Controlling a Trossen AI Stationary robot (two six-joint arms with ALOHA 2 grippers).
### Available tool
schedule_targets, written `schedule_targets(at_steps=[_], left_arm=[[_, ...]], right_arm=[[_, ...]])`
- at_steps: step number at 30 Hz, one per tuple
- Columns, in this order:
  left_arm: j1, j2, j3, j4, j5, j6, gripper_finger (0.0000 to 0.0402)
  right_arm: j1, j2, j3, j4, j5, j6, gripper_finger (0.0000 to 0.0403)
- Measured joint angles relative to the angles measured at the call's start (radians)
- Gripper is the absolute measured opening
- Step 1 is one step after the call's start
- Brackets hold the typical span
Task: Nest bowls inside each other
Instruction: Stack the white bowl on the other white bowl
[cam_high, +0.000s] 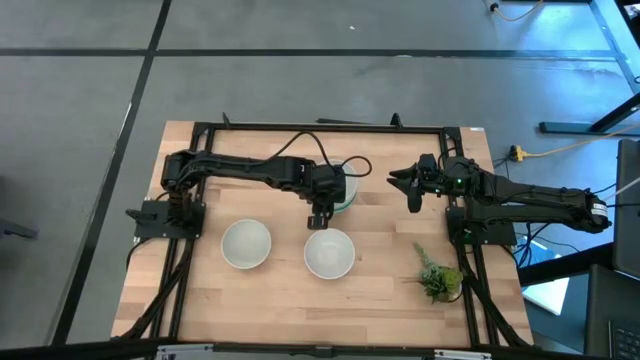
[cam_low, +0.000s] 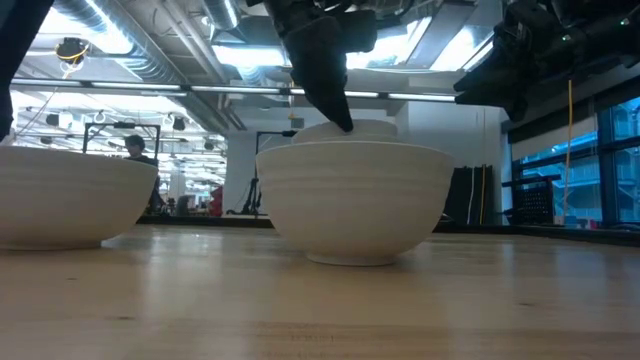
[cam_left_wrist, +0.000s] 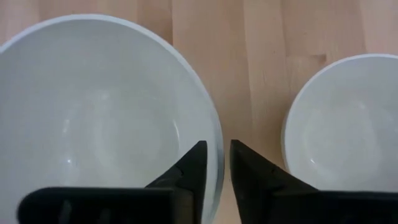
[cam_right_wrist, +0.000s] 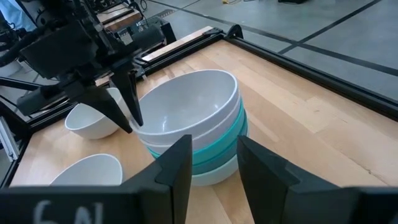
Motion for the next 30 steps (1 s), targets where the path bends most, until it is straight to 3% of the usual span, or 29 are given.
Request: schedule_targets(at_steps=[11, 17, 23, 30], left_arm=[[-0.007, -0.04, 0.0, 0.035, -0.004, 0.089, 0.0178], [0.013, -0.13, 0.0, 0.037, -0.001, 0.104, 0.0187], [0.074, -0.296, -0.01, 0.02, 0.025, 0.081, 0.0187], [0.099, -0.533, -0.162, 0.021, 0.028, 0.023, 0.0187]], right_arm=[[0.0, 0.0, 0.0, -0.012, 0.0, -0.003, 0.0129], [0.0, 0.0, 0.0, -0.019, 0.0, -0.003, 0.0129], [0.0, 0.0, 0.0, -0.017, -0.001, -0.003, 0.0129], [0.0, 0.0, 0.0, -0.013, -0.001, -0.003, 0.0129]])
